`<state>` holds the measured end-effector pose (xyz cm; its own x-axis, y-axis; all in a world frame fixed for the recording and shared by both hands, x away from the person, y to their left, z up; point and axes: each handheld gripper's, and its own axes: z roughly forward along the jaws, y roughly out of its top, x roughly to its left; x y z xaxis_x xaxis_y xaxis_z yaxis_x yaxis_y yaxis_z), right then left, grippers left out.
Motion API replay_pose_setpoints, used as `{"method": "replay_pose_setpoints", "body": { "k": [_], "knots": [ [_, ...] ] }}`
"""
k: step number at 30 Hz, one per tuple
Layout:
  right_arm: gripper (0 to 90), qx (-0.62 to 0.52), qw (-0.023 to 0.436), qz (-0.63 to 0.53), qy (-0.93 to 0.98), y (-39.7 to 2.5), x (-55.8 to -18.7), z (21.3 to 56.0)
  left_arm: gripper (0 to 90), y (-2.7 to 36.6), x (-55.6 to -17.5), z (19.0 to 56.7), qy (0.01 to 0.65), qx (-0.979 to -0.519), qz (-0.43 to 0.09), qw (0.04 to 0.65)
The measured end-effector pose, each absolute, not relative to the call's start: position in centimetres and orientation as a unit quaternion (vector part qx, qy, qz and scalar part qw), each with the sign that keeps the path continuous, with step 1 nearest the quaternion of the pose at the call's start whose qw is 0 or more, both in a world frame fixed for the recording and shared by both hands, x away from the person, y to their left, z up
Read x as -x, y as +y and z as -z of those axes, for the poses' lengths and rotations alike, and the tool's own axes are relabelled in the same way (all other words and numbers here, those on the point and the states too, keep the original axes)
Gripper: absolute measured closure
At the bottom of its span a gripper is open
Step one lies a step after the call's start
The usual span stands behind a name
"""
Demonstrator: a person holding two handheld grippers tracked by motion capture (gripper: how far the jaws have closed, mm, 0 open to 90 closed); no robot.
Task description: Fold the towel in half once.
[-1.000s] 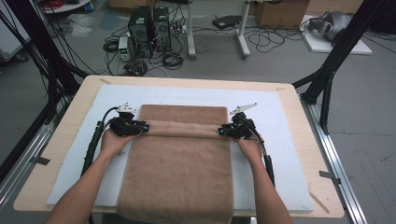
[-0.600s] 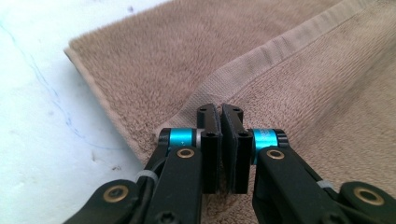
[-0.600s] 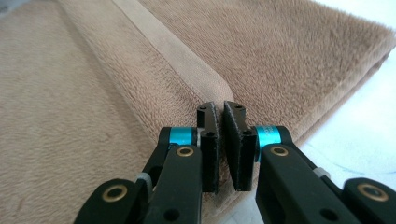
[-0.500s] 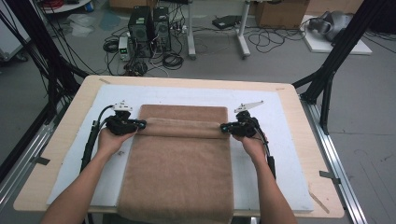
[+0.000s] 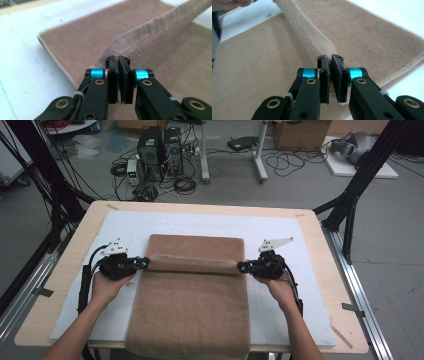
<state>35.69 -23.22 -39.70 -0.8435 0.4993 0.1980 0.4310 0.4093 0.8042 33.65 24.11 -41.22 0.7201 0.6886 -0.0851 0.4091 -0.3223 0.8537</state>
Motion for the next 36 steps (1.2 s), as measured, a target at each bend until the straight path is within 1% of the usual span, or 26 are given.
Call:
{"method": "replay_pose_setpoints", "body": {
  "k": [5, 7, 14, 17, 18, 19, 20, 22, 24, 27, 31, 34, 36],
  "knots": [
    [84.9, -0.275, 0.029, -0.465, 0.841, -23.4, -33.6, 41.2, 86.2, 24.0, -31.7, 42.5, 0.334, -0.812, -0.145, 0.457],
    [84.8, -0.271, 0.033, -0.469, 0.84, -23.4, -33.0, 41.3, 86.2, 24.2, -31.0, 42.7, 0.334, -0.807, -0.142, 0.466],
    [84.8, -0.25, 0.035, -0.477, 0.842, -23.5, -30.6, 40.5, 86.2, 24.5, -28.5, 42.3, 0.326, -0.805, -0.136, 0.477],
    [84.2, -0.238, 0.029, -0.48, 0.844, -23.6, -29.4, 40.1, 85.7, 24.8, -27.5, 42.2, 0.313, -0.805, -0.115, 0.491],
    [82.7, -0.235, 0.025, -0.486, 0.841, -23.7, -29.1, 40.0, 83.7, 25.0, -27.3, 42.1, 0.309, -0.802, -0.102, 0.5],
    [78.5, -0.231, 0.025, -0.494, 0.838, -23.8, -28.8, 39.8, 77.2, 25.0, -27.2, 42.0, 0.309, -0.799, -0.099, 0.506],
    [76.7, -0.231, 0.021, -0.507, 0.83, -24.0, -28.6, 39.6, 70.2, 25.1, -27.1, 41.6, 0.307, -0.797, -0.103, 0.51],
    [71.2, -0.231, 0.023, -0.52, 0.822, -24.3, -28.6, 39.2, 65.5, 25.2, -27.3, 41.1, 0.306, -0.794, -0.109, 0.514],
    [68.8, -0.236, 0.031, -0.519, 0.821, -24.6, -29.1, 38.9, 63.4, 25.2, -27.8, 40.7, 0.31, -0.793, -0.115, 0.512],
    [66.4, -0.249, 0.04, -0.505, 0.826, -24.6, -30.1, 39.2, 62.9, 25.1, -28.7, 40.5, 0.317, -0.791, -0.124, 0.508],
    [63.4, -0.269, 0.047, -0.476, 0.836, -24.2, -31.9, 40.3, 62.2, 24.8, -30.0, 41.2, 0.33, -0.797, -0.136, 0.486],
    [60.9, -0.282, 0.069, -0.455, 0.842, -23.9, -33.4, 41.0, 59.9, 24.7, -31.3, 41.9, 0.349, -0.798, -0.146, 0.469],
    [58.7, -0.296, 0.074, -0.443, 0.843, -23.8, -34.4, 41.4, 58.9, 24.6, -32.0, 42.3, 0.36, -0.796, -0.157, 0.46]
  ]
}}
